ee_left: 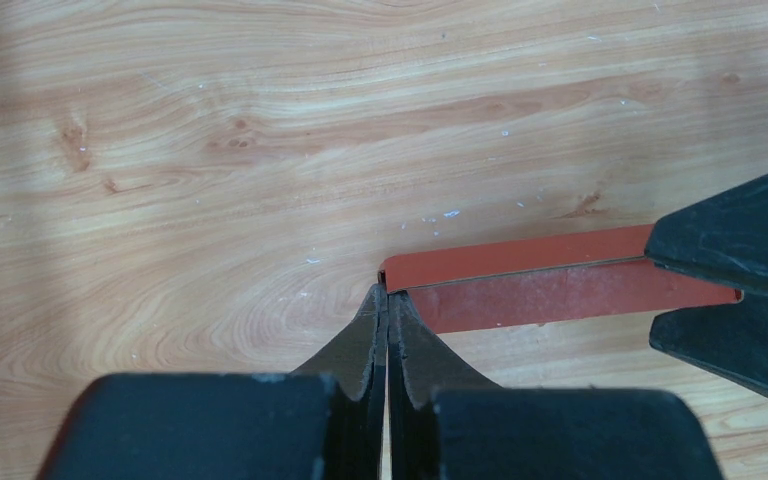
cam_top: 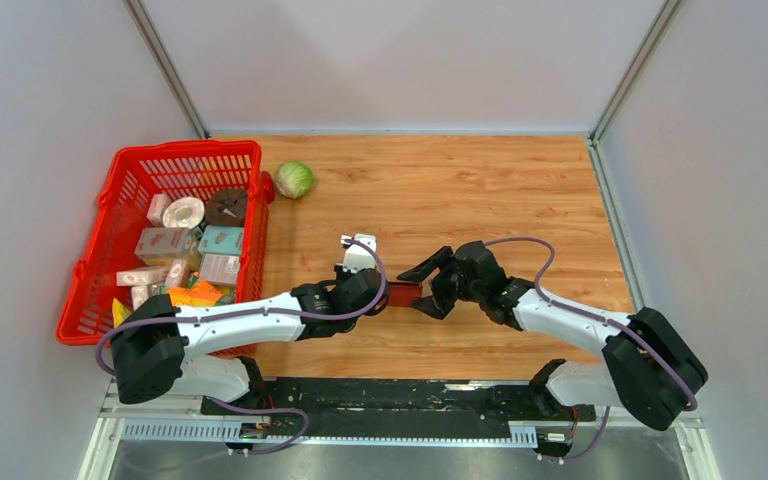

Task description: Fold the paper box

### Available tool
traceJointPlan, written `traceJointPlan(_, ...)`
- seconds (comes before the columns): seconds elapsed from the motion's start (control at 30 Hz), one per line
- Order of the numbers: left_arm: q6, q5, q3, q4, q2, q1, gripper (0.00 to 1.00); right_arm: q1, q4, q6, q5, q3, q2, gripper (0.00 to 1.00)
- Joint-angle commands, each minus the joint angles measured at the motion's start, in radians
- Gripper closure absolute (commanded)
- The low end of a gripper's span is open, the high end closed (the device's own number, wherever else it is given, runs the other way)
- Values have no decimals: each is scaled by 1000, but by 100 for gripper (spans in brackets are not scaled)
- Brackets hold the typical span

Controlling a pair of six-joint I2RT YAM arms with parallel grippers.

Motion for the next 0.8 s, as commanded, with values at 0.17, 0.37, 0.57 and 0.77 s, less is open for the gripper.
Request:
traceJointPlan(0.17,-4,-6,25,-47,18,-15,100,-37,195,74,-39,-58,62,35)
traceJointPlan(0.37,-4,-10,27,-52,20,-19,100,-43,250,74,-59,-69,103,41)
traceJointPlan(0.57,-6,-9,25,-56,17,-19,99,-57,318,82,-76,-92,144,48)
traceJointPlan(0.77,-6,19,10,-44,-12,-21,80,-72,341,59,-80,-98,170,51)
